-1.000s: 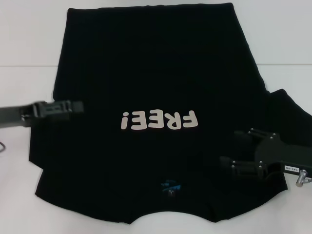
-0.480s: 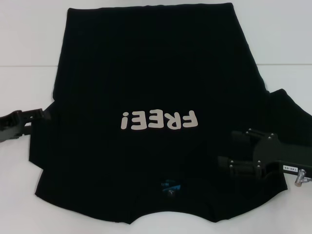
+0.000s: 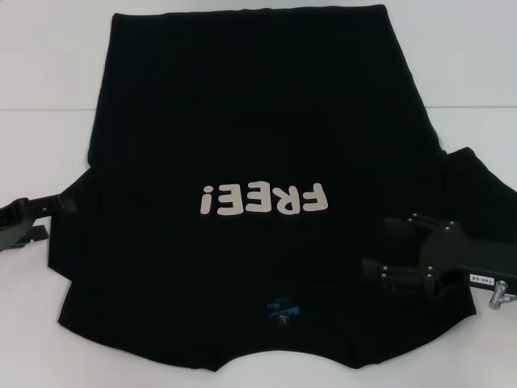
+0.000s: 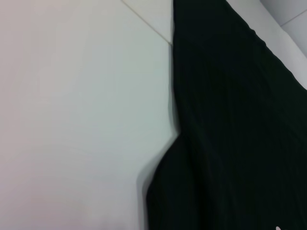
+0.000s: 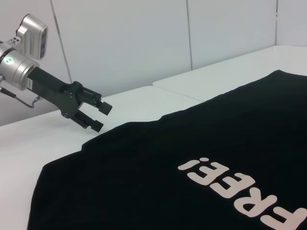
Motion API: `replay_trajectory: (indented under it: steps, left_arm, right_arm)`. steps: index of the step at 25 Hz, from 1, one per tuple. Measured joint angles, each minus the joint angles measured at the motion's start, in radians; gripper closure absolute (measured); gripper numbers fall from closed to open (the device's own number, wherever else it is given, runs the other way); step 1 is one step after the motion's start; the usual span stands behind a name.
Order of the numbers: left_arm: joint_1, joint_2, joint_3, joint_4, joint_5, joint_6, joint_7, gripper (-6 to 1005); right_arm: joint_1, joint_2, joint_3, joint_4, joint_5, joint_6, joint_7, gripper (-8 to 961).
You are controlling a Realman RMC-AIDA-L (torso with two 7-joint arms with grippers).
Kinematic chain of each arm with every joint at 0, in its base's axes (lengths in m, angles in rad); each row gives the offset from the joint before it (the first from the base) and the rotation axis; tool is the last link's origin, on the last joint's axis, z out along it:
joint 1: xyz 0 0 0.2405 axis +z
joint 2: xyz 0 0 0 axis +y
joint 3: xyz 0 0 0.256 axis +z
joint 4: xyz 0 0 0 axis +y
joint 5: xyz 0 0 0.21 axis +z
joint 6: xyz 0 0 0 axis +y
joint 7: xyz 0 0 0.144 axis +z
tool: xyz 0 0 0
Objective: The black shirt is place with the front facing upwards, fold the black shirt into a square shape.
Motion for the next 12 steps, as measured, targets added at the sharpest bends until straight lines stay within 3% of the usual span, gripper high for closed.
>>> replay_trajectory:
  steps: [12]
  left_arm:
    - [0.006,-0.008,0.000,-0.002,0.027,-0.012,-0.001,124]
  right_arm:
    - [0.000,0.000,0.000,0.000,0.000,-0.008,0.000,38]
